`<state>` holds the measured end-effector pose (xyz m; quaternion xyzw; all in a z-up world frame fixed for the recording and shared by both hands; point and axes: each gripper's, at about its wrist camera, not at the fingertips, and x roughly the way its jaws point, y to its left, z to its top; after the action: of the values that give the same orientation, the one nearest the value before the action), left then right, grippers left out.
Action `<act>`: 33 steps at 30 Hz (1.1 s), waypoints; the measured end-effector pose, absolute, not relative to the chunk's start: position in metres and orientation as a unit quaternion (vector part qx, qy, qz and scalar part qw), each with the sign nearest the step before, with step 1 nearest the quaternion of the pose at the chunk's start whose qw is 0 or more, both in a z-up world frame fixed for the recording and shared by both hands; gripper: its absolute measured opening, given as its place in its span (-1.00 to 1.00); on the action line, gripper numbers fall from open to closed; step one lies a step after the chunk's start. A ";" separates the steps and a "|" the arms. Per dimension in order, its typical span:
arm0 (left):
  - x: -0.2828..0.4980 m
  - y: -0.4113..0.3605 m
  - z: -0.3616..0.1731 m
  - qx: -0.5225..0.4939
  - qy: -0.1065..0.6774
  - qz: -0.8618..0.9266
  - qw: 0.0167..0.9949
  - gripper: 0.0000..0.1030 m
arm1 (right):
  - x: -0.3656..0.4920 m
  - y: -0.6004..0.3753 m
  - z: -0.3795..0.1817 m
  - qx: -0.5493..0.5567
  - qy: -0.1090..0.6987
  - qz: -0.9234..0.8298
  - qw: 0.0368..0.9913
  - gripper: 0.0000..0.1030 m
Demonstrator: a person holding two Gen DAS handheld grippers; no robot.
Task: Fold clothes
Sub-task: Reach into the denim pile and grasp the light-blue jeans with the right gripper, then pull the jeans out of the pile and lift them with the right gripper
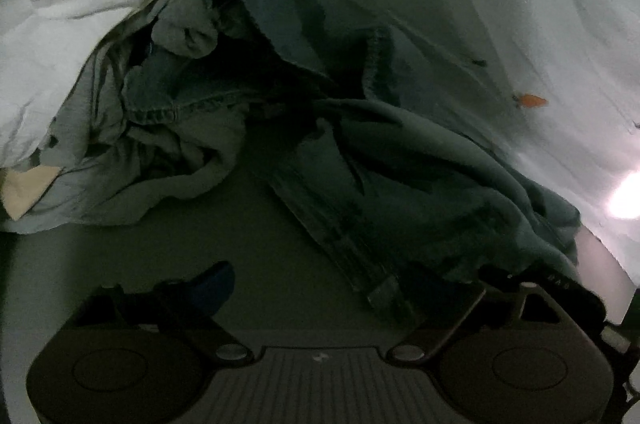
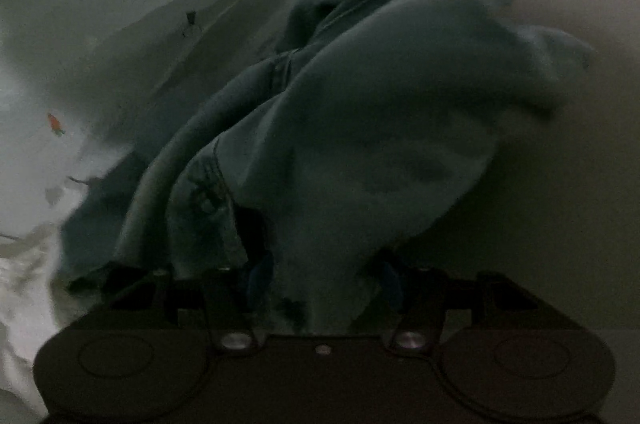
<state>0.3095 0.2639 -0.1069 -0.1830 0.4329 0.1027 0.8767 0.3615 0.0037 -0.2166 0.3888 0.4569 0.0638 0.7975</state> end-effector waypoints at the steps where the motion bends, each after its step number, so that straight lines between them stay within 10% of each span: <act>1: 0.316 0.270 -0.109 -0.188 0.434 0.105 0.875 0.78 | 0.366 0.008 -0.219 0.383 0.460 0.061 0.799 0.54; 8: 0.329 0.282 -0.108 -0.185 0.429 0.137 0.873 0.78 | 0.383 0.026 -0.230 0.363 0.481 0.053 0.796 0.78; 11: 0.323 0.279 -0.103 -0.184 0.422 0.163 0.873 0.78 | 0.383 0.026 -0.231 0.357 0.486 0.067 0.795 0.43; 13: 0.314 0.270 -0.098 -0.183 0.415 0.167 0.875 0.78 | 0.375 0.016 -0.225 0.354 0.483 0.088 0.796 -0.39; 16: 0.297 0.251 -0.086 -0.167 0.401 0.172 0.884 0.75 | 0.362 0.002 -0.211 0.339 0.469 0.119 0.807 -0.72; 33: 0.219 0.084 -0.051 -0.158 0.338 0.199 0.906 0.44 | 0.294 -0.305 -0.064 0.259 0.320 -0.003 0.911 -0.82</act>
<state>0.2188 0.0835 -0.0511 -0.1582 0.3383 0.1994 0.9060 0.2936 -0.3047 -0.0643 0.2592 0.3198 -0.0027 0.9113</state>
